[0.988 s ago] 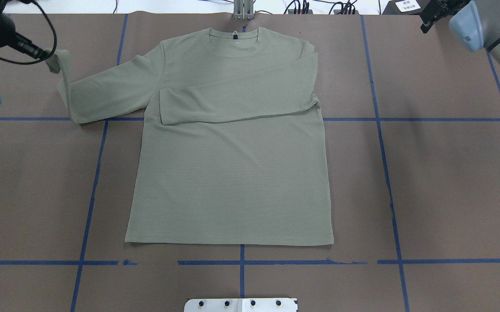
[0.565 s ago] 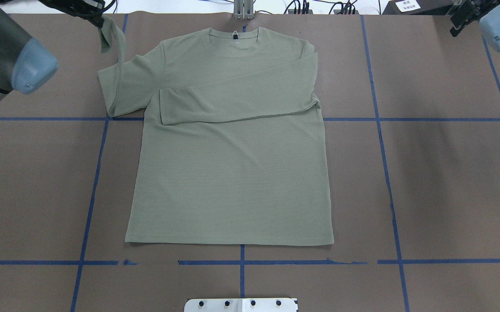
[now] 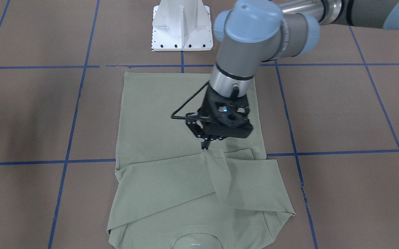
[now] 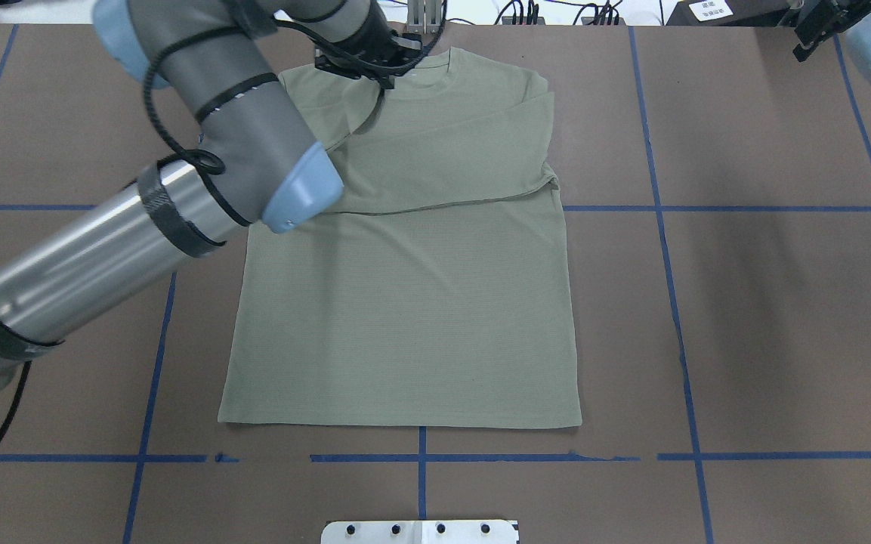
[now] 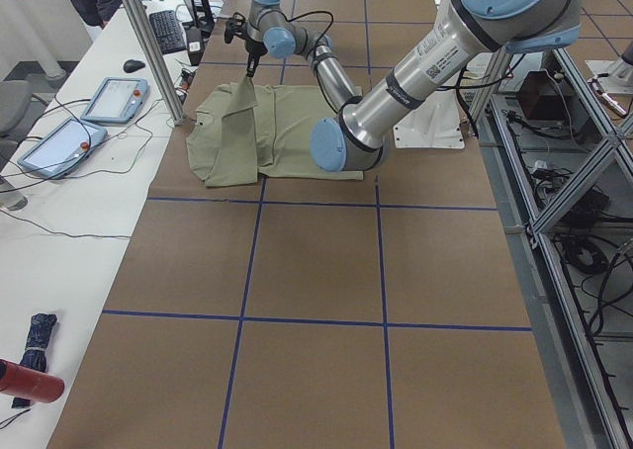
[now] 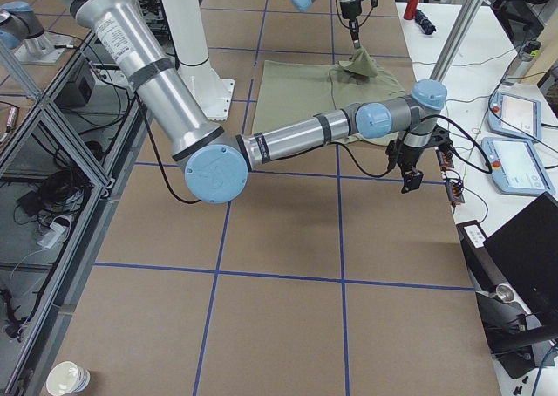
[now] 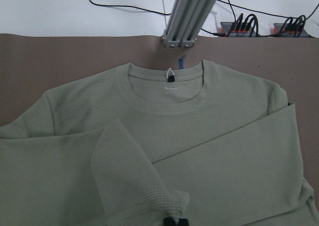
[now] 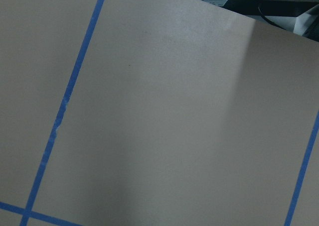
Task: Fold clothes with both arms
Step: 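Lift the cuff with the left gripper and fold the sleeve across the shirt body, then release and withdraw the left gripper while the right gripper moves over the folded sleeves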
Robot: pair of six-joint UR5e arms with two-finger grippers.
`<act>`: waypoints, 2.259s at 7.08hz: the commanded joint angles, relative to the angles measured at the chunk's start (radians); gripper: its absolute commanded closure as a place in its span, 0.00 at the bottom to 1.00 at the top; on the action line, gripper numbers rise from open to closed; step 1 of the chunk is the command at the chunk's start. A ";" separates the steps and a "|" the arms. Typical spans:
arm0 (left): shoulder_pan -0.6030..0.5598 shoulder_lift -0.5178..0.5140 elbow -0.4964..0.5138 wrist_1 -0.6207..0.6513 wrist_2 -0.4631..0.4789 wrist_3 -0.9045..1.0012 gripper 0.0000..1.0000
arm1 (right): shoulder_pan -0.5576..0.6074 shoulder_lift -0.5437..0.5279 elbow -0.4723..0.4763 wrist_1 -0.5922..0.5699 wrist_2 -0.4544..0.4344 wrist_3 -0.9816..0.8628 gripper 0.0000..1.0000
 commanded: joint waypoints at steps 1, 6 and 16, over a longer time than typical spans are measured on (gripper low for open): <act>0.141 -0.062 0.143 -0.152 0.104 -0.064 1.00 | 0.000 0.000 0.001 0.001 -0.003 0.000 0.00; 0.226 -0.105 0.301 -0.387 0.111 -0.084 0.00 | -0.006 0.002 0.007 0.002 -0.009 0.003 0.00; -0.256 0.329 -0.007 -0.206 -0.345 0.584 0.00 | -0.472 0.271 0.030 0.060 -0.269 0.672 0.00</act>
